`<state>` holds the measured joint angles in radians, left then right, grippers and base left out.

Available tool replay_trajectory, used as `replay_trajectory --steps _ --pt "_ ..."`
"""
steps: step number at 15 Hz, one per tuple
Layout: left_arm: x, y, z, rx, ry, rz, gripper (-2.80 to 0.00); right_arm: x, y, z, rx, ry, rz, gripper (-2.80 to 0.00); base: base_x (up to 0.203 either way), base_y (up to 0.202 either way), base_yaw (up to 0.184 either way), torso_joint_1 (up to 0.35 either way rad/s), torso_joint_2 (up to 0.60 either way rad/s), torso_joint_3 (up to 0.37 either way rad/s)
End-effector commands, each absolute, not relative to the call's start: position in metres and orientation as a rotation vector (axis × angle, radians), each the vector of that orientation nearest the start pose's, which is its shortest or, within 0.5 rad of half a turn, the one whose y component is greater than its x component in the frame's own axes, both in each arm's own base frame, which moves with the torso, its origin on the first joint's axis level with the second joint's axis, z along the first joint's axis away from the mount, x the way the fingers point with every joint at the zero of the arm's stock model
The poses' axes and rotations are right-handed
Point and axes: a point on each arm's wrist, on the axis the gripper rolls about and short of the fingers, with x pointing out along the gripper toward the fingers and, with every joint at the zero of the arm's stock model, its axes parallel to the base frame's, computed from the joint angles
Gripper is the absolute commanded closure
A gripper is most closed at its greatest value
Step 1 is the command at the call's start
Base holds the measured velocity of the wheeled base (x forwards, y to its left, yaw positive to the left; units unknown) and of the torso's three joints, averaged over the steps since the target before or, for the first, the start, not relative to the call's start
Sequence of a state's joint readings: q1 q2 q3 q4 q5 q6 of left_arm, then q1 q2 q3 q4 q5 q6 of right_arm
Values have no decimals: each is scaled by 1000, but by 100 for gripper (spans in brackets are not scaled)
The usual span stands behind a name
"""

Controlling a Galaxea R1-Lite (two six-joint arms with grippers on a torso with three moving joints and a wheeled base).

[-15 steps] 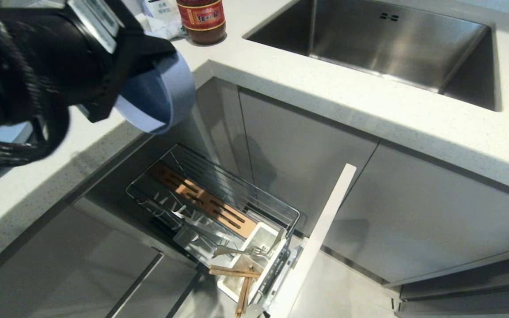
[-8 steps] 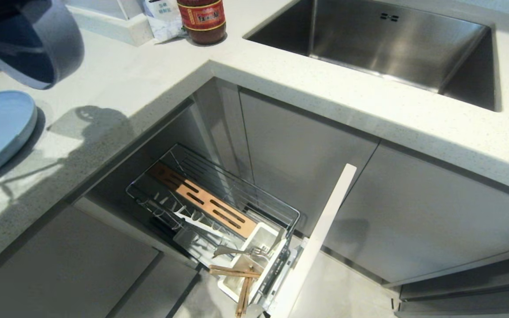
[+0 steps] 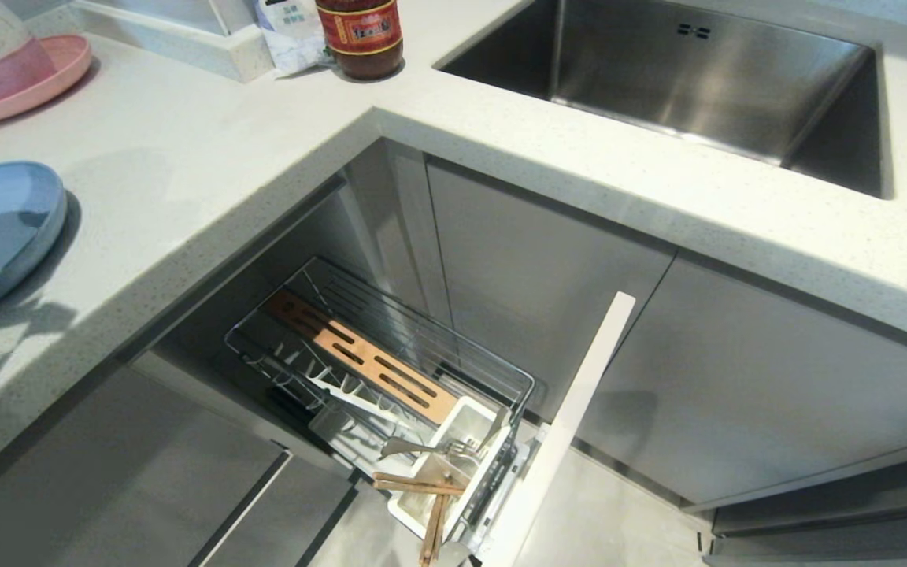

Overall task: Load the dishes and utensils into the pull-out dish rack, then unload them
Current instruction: Take the bowl out of the cupboard

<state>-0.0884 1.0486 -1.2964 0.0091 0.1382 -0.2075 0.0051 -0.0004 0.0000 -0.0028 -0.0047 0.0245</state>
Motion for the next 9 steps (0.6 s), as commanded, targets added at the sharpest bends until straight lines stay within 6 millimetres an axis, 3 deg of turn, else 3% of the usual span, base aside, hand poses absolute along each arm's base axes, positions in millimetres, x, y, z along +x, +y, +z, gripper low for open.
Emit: replay_trajectory --steps 1,9 --pt "95 9 402 -170 -265 146 0 -23 0 75 25 -6 0 0 0 0 0 0 0 0" --pt "72 29 400 -49 -3 285 0 -23 0 75 25 -5 0 0 0 0 0 0 0 0"
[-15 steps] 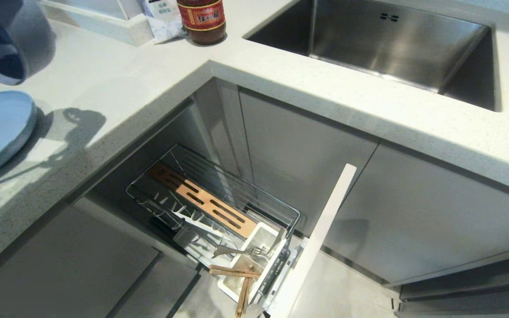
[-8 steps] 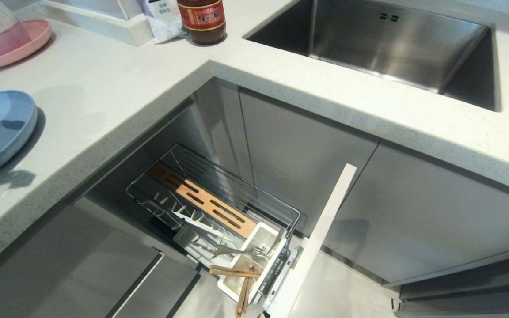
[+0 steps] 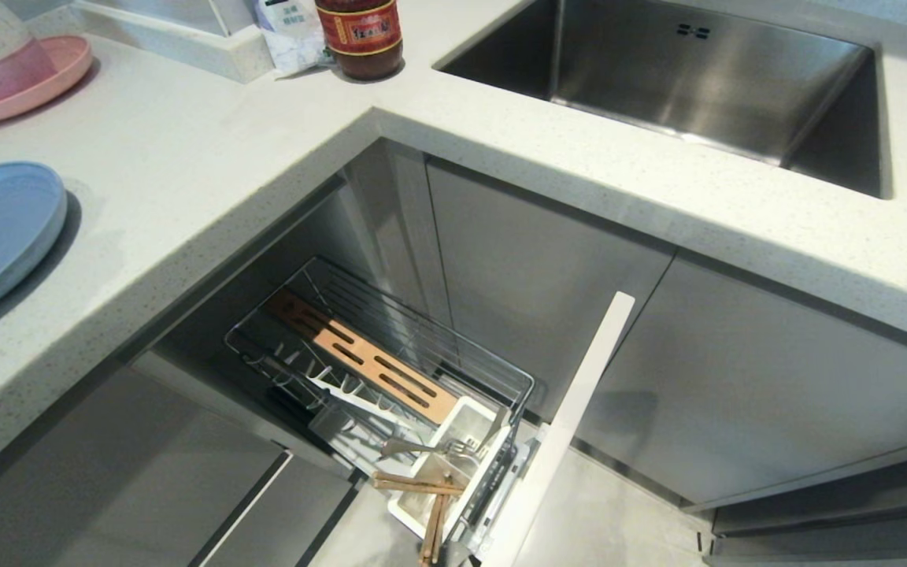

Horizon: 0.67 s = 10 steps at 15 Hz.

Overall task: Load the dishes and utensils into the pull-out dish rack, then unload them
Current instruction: Take the bowl out of the cupboard

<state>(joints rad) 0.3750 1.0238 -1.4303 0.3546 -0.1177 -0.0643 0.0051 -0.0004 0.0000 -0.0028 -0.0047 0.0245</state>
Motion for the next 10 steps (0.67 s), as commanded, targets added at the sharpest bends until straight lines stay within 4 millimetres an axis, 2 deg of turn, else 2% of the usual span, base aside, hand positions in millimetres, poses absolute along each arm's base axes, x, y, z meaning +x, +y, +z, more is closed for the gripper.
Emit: replay_trajectory --steps 1,6,10 --pt "72 29 398 -47 56 288 0 -23 0 75 25 -6 1 0 0 0 0 0 0 0" --pt "79 34 397 -59 295 313 0 -23 0 75 25 -6 0 0 0 0 0 0 0 0" --pt "88 41 392 -67 446 405 0 -23 0 75 25 -5 0 0 0 0 0 0 0 0"
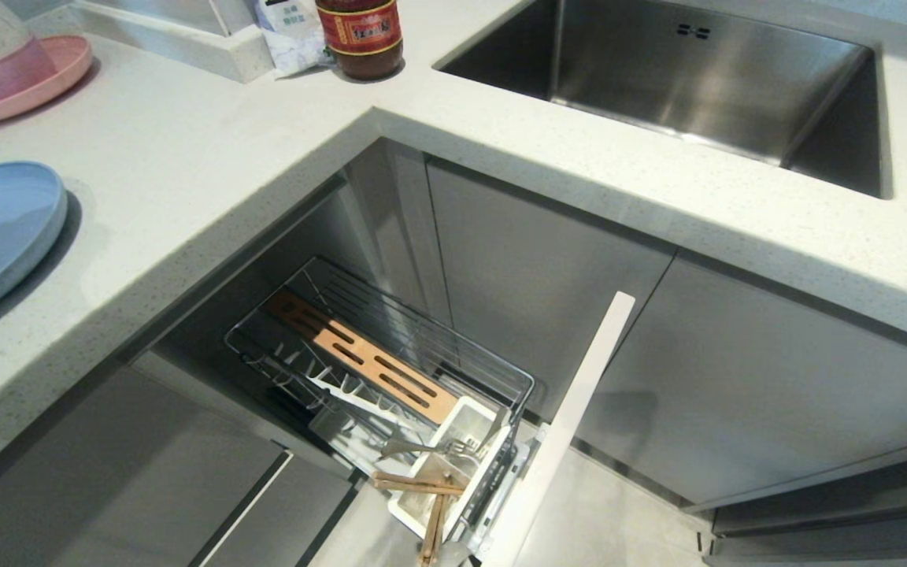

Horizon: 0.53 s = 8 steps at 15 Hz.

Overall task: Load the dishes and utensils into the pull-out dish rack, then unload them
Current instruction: Take the bowl out of the cupboard

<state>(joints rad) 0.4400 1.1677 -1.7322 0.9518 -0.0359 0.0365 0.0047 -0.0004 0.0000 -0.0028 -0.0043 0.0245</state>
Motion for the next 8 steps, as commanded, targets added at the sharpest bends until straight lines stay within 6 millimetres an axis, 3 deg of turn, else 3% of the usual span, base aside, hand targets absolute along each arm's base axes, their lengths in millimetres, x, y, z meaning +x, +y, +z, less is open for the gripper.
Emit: replay_trajectory --steps 1,8 --pt "89 42 390 -71 484 411 0 -23 0 75 25 -5 1 0 0 0 0 0 0 0" --pt "97 44 389 -53 553 395 0 -23 0 75 25 -5 0 0 0 0 0 0 0 0"
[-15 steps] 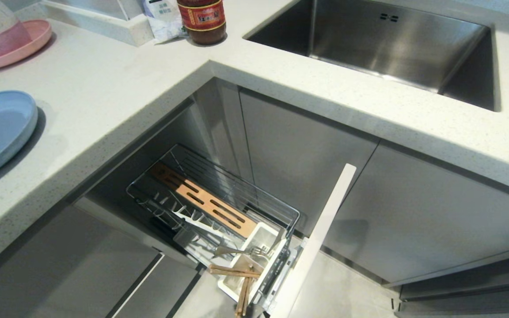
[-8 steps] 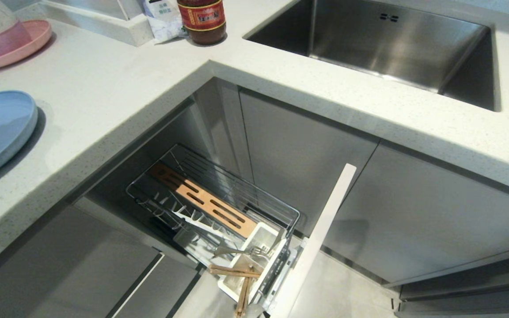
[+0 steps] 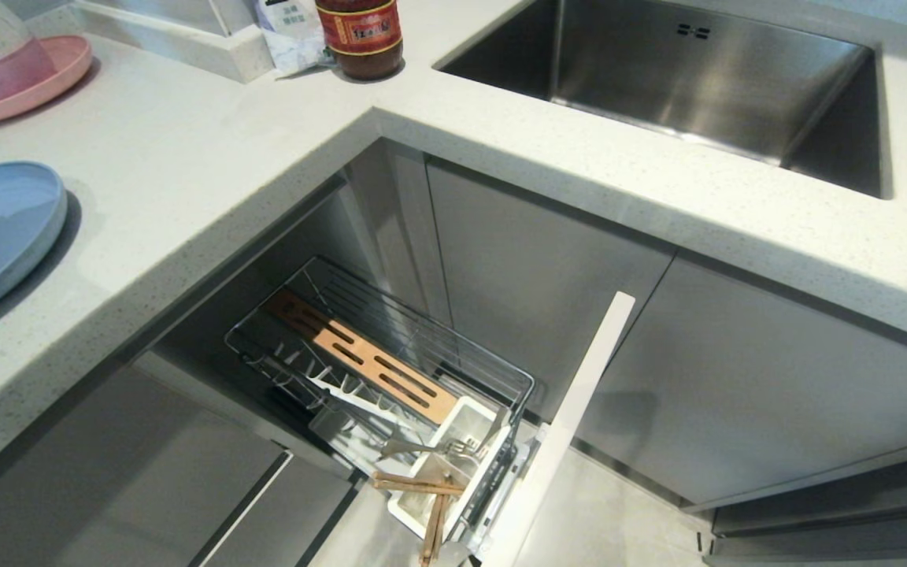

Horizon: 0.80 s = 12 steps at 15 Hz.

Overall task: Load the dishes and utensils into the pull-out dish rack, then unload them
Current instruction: Take the bowl out of the cupboard

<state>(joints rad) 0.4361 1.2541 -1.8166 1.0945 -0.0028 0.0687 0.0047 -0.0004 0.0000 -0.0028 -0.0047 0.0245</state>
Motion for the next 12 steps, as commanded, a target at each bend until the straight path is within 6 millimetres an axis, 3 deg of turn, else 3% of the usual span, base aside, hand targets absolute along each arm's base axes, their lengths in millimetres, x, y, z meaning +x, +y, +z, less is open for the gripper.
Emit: replay_trajectory --steps 1,12 --pt "98 43 389 -50 553 381 0 -23 0 75 25 -6 0 0 0 0 0 0 0 0" --pt "119 38 381 -22 613 309 0 -23 0 75 25 -6 2 0 0 0 0 0 0 0"
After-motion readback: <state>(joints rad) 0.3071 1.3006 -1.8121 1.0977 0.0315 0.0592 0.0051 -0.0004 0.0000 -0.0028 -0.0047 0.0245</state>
